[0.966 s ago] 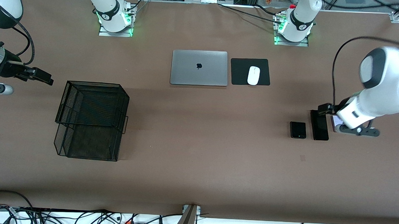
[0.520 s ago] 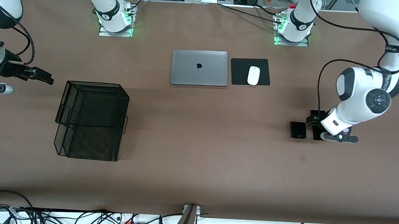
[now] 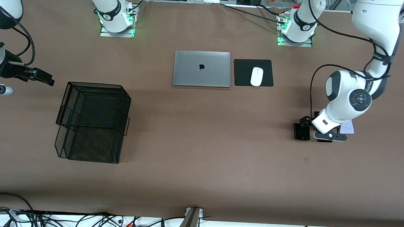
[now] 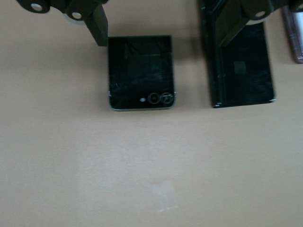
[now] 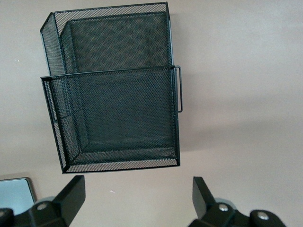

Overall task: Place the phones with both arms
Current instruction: 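Close the left gripper on the small black flip phone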

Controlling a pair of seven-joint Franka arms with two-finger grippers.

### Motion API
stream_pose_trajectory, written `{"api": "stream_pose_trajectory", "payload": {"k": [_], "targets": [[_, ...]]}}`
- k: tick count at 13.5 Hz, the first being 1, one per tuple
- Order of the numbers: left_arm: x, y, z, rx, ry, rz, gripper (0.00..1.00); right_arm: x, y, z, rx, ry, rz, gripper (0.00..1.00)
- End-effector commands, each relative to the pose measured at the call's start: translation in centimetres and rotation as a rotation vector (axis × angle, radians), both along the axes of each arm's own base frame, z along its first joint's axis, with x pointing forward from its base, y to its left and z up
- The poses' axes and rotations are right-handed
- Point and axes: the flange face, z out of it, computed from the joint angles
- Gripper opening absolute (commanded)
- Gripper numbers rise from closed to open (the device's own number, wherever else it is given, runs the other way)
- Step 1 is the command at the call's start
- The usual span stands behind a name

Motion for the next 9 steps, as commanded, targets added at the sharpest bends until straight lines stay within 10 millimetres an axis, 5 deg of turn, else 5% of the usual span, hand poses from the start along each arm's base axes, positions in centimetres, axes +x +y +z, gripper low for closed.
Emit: {"api": "stream_pose_trajectory", "payload": {"k": [1, 5, 9], "targets": [[-1.0, -1.7, -1.9, -0.018, -0.027, 0.025, 1.0, 0.1, -0.3, 0.6, -0.003, 0.005, -0.009, 1.0], [-0.9, -1.9, -4.5, -0.019, -0.053, 0.023, 1.0, 0.1, -0.3, 0.6, -0.003, 0.005, -0.01, 1.0], [-0.6, -1.9, -4.9, -0.017, -0.051, 0.018, 1.0, 0.0, -0.6, 0.5, -0.004, 0.007, -0.015, 1.0]]}}
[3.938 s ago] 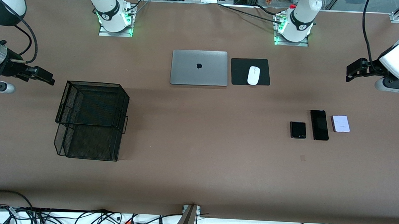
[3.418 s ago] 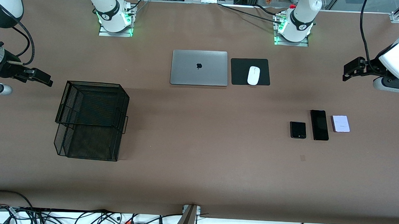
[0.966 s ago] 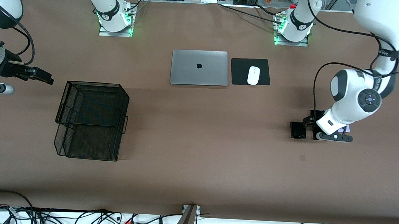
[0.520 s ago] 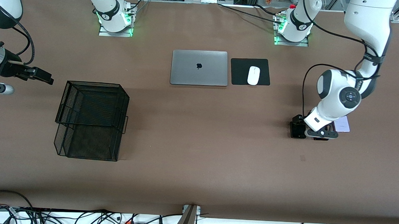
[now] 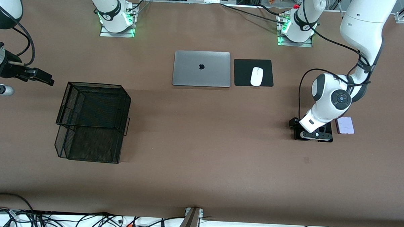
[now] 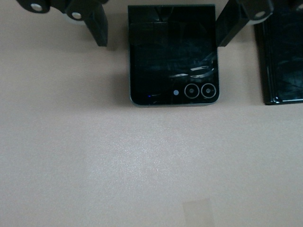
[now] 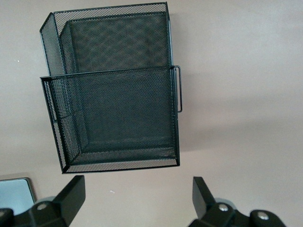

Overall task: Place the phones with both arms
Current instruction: 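Close the left gripper on the small black flip phone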

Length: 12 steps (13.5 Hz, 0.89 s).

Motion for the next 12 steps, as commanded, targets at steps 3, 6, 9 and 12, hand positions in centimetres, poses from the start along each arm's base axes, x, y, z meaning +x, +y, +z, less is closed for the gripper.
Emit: {"api": "stream_pose_trajectory", "payload": {"k": [3, 6, 9, 12], "targets": [[1.1, -0.1, -0.6, -0.004, -0.016, 0.007, 1.0, 0.1, -0.5, 0.6, -0.004, 0.005, -0.013, 1.0], [1.3, 0.2, -0.7, -0.004, -0.022, 0.005, 1.0, 0.1, -0.4, 0.5, -0.003, 0.007, -0.009, 1.0], [1.8, 0.2, -1.4, -0.003, -0.023, 0.005, 1.0, 0.1, -0.5, 0.6, -0.005, 0.005, -0.011, 1.0], [2.2, 0.8, -1.5, -0.002, -0.028, 0.003, 1.0, 0.1, -0.6, 0.6, -0.004, 0.005, -0.013, 1.0]]}}
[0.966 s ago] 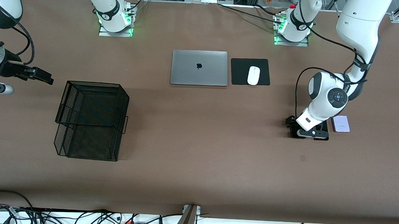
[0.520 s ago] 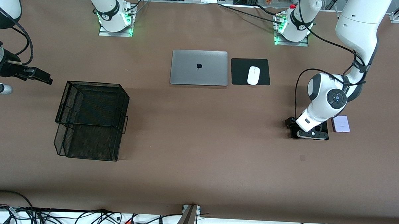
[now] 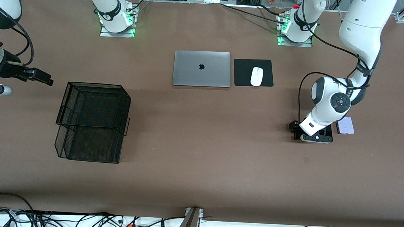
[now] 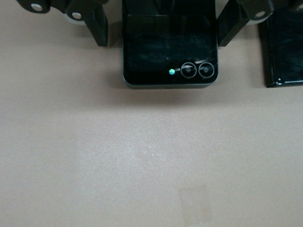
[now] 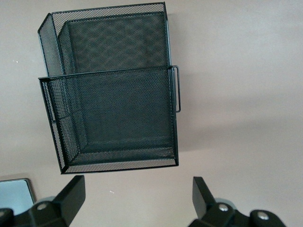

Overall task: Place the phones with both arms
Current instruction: 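Close the left gripper on the small black flip phone, then carry the flip phone with the left gripper toward the laptop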

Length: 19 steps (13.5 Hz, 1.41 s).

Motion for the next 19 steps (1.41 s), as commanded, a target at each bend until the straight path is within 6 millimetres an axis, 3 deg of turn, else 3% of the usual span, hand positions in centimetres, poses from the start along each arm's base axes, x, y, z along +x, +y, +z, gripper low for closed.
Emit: {"api": "stream_pose_trajectory", "payload": {"k": [1, 3, 5, 6, 8, 12, 14, 16, 19], "targets": [[0.9, 0.2, -0.7, -0.004, -0.013, -0.004, 1.0, 0.1, -0.3, 0.6, -0.003, 0.005, -0.007, 1.0], [0.9, 0.2, -0.9, -0.005, -0.019, 0.003, 1.0, 0.1, -0.4, 0.6, -0.004, 0.005, -0.012, 1.0], [0.9, 0.3, -0.8, -0.005, -0.021, 0.011, 0.5, 0.1, -0.8, 0.5, -0.003, 0.0, -0.023, 1.0], [1.0, 0.4, -0.8, -0.005, -0.021, 0.014, 0.29, 0.0, -1.4, 0.6, -0.002, 0.0, -0.032, 1.0], [1.0, 0.4, -0.8, -0.008, -0.019, 0.021, 0.03, 0.0, -1.5, 0.6, -0.005, 0.004, -0.03, 1.0], [3.3, 0.0, 1.6, -0.011, 0.008, 0.026, 0.0, 0.0, -1.5, 0.7, -0.008, 0.001, -0.034, 1.0], [5.0, -1.3, 3.9, -0.011, 0.054, 0.053, 0.0, 0.0, -1.5, 0.9, -0.011, -0.002, -0.029, 1.0], [5.9, -5.5, 6.0, -0.008, 0.081, 0.078, 0.0, 0.1, -2.0, 1.1, -0.015, -0.006, -0.036, 1.0], [6.2, -13.4, 8.9, -0.004, 0.092, 0.124, 0.0, 0.2, -1.7, 1.4, -0.017, -0.012, -0.03, 1.0]]}}
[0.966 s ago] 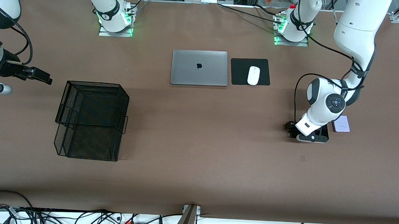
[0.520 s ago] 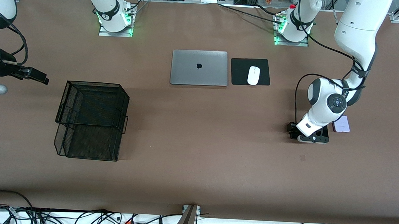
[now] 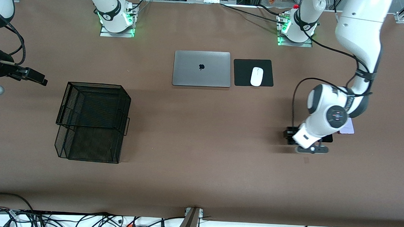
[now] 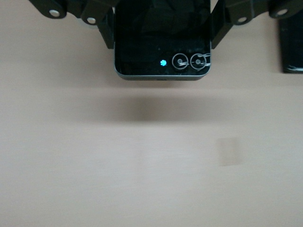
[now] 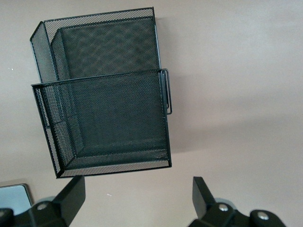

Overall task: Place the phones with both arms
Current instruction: 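Carry the flip phone with the left gripper toward the laptop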

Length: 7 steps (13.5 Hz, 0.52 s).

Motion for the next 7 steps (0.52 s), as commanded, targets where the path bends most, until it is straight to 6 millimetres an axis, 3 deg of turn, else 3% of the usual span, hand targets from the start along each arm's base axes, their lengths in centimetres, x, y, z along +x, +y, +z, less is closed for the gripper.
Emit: {"api": "stream_pose_trajectory", "payload": {"k": [1, 7], "targets": [[0.2, -7.1, 2.0, -0.007, -0.001, 0.036, 0.01, 0.1, -0.2, 0.7, -0.013, 0.001, -0.003, 1.0], [-4.2, -25.3, 1.6, -0.056, -0.025, 0.092, 0.0, 0.1, -0.4, 1.1, -0.011, -0.003, -0.004, 1.0]]}}
